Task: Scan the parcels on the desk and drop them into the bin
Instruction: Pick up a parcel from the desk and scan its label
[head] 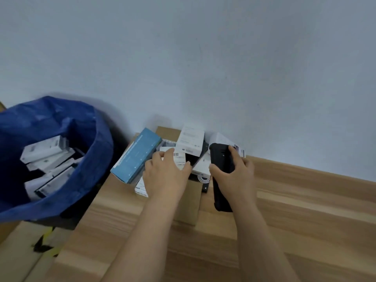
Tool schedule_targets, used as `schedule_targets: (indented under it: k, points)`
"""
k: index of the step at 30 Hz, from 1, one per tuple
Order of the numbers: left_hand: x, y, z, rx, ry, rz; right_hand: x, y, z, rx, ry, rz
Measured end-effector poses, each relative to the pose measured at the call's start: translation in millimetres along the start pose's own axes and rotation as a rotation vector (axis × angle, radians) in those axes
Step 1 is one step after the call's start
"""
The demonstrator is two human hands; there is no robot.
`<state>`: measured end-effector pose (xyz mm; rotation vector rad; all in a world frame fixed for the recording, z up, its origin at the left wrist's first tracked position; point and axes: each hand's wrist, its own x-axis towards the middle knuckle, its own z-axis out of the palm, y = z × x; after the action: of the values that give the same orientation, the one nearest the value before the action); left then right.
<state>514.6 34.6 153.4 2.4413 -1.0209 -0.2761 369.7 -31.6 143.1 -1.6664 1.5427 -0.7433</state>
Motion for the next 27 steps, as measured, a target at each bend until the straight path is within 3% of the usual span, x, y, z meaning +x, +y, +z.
schedule_targets:
  k: [15, 27]
  points:
    - [67, -30, 97, 0.164, -0.27, -0.208, 61, 43, 74, -0.113, -0.103, 0.138]
    - [82, -25, 153, 0.21, -0.237, -0.387, 82, 80, 75, -0.186, -0.229, 0.162]
